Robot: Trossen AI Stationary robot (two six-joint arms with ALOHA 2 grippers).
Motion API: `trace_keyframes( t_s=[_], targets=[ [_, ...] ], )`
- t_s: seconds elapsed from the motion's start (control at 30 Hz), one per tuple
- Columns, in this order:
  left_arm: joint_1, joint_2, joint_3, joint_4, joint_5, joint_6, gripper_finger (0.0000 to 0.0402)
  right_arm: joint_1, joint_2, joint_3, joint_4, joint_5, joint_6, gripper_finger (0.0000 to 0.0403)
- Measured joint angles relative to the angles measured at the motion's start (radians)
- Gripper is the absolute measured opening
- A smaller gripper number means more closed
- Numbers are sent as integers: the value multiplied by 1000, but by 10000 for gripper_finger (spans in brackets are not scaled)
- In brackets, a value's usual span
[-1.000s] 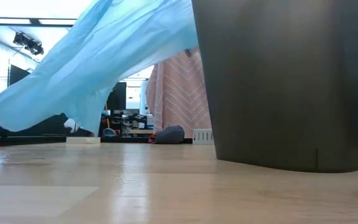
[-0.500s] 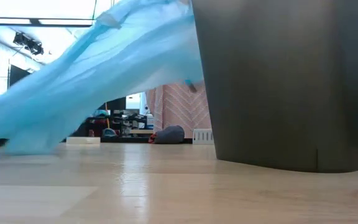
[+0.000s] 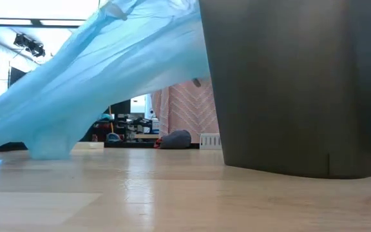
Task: Place trash/remove bag and relplace
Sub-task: Insert the new blue trash bag into the black trash bin
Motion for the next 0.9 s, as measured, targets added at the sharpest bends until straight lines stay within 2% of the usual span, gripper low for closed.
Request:
trace_keyframes(
  t_s=[0.27,0.53,0.73,0.9],
  targets=[
    [-101,-19,0,-27,-62,-94,1,-5,14,0,16,-48,-72,263],
    [-210,-20,0,-14,-220,-120,1,-8,44,0,57,-90,-75,263],
    [-282,-20,0,-1,-242,-135,1,-13,104,0,88,-96,-71,259],
    [-334,-20,0,-5,-339,-139,1,-25,158,0,105,-187,-33,245]
  ],
)
